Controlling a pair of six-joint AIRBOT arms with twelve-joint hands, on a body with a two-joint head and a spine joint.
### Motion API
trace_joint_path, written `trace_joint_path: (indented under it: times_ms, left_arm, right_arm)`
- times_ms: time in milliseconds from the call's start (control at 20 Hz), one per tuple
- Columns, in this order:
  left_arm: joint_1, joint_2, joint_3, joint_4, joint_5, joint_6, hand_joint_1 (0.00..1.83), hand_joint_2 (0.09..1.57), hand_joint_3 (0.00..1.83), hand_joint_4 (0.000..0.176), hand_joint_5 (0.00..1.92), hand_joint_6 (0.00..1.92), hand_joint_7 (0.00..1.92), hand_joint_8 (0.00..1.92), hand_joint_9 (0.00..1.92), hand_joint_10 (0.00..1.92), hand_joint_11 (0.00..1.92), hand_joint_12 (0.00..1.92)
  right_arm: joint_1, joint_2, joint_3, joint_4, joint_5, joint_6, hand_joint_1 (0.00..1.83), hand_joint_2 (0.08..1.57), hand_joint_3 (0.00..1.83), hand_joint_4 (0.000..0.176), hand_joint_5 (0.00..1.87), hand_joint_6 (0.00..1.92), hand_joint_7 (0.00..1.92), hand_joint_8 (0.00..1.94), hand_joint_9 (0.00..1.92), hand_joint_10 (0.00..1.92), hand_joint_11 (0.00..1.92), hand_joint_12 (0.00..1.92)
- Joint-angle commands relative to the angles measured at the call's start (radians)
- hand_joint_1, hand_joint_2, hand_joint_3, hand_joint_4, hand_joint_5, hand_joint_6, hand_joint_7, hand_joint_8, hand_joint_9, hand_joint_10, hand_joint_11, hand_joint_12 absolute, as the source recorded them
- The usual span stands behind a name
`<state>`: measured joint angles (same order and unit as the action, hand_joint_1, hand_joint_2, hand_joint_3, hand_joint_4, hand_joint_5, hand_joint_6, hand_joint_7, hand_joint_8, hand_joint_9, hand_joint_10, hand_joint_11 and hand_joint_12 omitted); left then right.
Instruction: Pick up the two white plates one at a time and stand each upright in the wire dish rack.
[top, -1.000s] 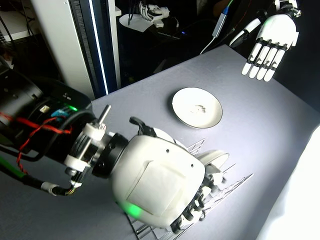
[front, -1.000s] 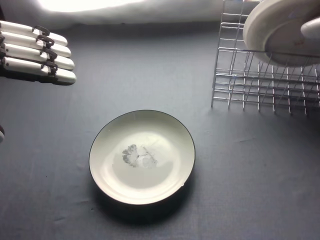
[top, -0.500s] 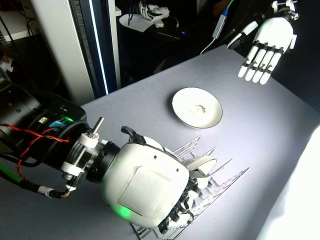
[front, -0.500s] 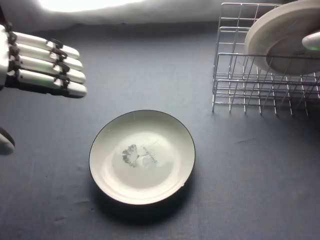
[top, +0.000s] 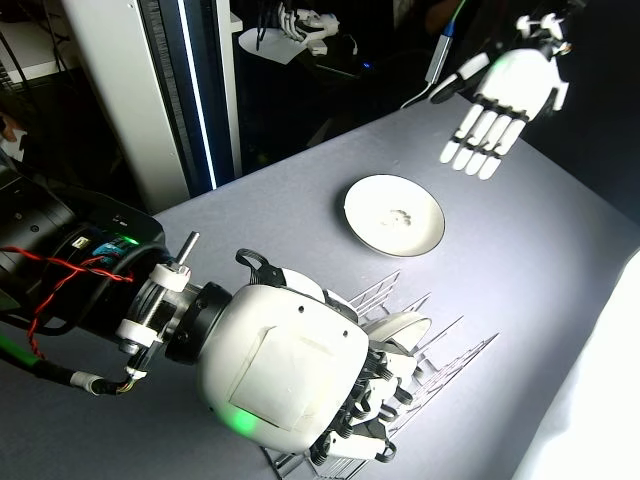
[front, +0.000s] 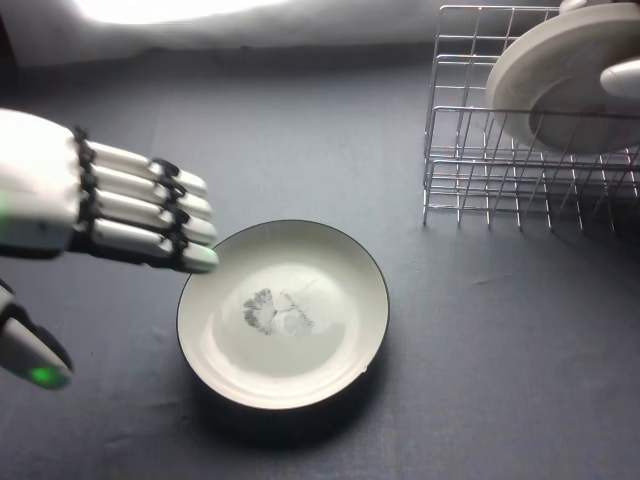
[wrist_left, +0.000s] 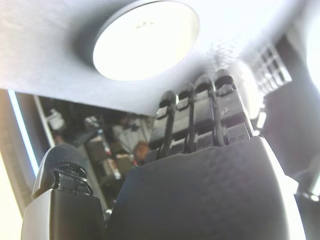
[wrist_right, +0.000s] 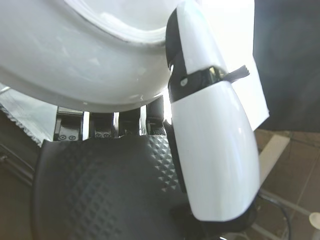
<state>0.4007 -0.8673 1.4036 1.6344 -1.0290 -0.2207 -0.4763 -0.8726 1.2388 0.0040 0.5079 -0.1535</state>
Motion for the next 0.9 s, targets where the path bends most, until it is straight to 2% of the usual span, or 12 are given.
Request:
trace_joint_path:
  times_ms: [0, 50, 250, 400, 500, 550, 700, 850]
  left_arm:
    - [0.011, 0.000, -0.010, -0.075, 0.001, 0.011, 0.00, 1.11, 0.00, 0.000, 0.05, 0.00, 0.04, 0.00, 0.02, 0.00, 0.01, 0.01]
    - [0.028, -0.005, -0.023, -0.076, 0.016, 0.019, 0.00, 1.11, 0.00, 0.000, 0.05, 0.00, 0.04, 0.00, 0.01, 0.00, 0.01, 0.01]
    - [0.088, -0.020, -0.063, -0.079, 0.103, 0.068, 0.00, 1.11, 0.00, 0.000, 0.05, 0.00, 0.04, 0.00, 0.01, 0.00, 0.01, 0.01]
    - [0.118, -0.034, -0.075, -0.088, 0.164, 0.089, 0.00, 1.11, 0.00, 0.000, 0.06, 0.00, 0.04, 0.00, 0.00, 0.00, 0.01, 0.01]
    - [0.132, -0.043, -0.076, -0.088, 0.201, 0.095, 0.00, 1.10, 0.00, 0.000, 0.05, 0.00, 0.03, 0.00, 0.00, 0.00, 0.01, 0.01]
    - [0.135, -0.049, -0.075, -0.088, 0.219, 0.096, 0.00, 1.10, 0.00, 0.000, 0.05, 0.00, 0.03, 0.00, 0.00, 0.00, 0.01, 0.01]
    - [0.134, -0.058, -0.075, -0.088, 0.243, 0.098, 0.00, 1.10, 0.00, 0.000, 0.05, 0.00, 0.03, 0.00, 0.00, 0.00, 0.00, 0.01]
    - [0.134, -0.068, -0.075, -0.085, 0.267, 0.098, 0.00, 1.11, 0.00, 0.000, 0.07, 0.01, 0.04, 0.00, 0.02, 0.01, 0.02, 0.02]
  right_arm:
    - [0.017, 0.005, 0.002, 0.003, 0.114, 0.007, 1.10, 1.17, 0.00, 0.000, 0.59, 0.00, 0.59, 0.00, 0.53, 0.00, 0.02, 1.05]
    - [0.028, 0.004, 0.000, -0.001, 0.114, 0.007, 1.11, 1.16, 0.00, 0.000, 0.56, 0.00, 0.57, 0.00, 0.51, 0.00, 0.00, 1.04]
    - [0.080, 0.005, -0.018, -0.018, 0.105, 0.007, 1.05, 1.11, 0.00, 0.000, 0.38, 0.00, 0.39, 0.00, 0.33, 0.00, 0.00, 0.78]
    - [0.115, 0.005, -0.039, -0.046, 0.099, 0.007, 1.00, 1.05, 0.00, 0.000, 0.23, 0.00, 0.19, 0.00, 0.13, 0.00, 0.00, 0.41]
    - [0.142, 0.006, -0.059, -0.068, 0.092, 0.007, 0.93, 0.98, 0.00, 0.000, 0.04, 0.00, 0.02, 0.00, 0.01, 0.00, 0.00, 0.04]
    - [0.152, 0.006, -0.067, -0.102, 0.093, 0.007, 0.86, 0.89, 0.00, 0.000, 0.01, 0.00, 0.00, 0.00, 0.00, 0.00, 0.00, 0.01]
    - [0.158, 0.007, -0.092, -0.227, 0.123, 0.008, 0.87, 0.80, 0.00, 0.000, 0.00, 0.00, 0.00, 0.00, 0.00, 0.00, 0.00, 0.00]
    - [0.157, 0.006, -0.124, -0.414, 0.171, 0.008, 0.91, 0.77, 0.00, 0.000, 0.00, 0.00, 0.00, 0.00, 0.00, 0.00, 0.00, 0.00]
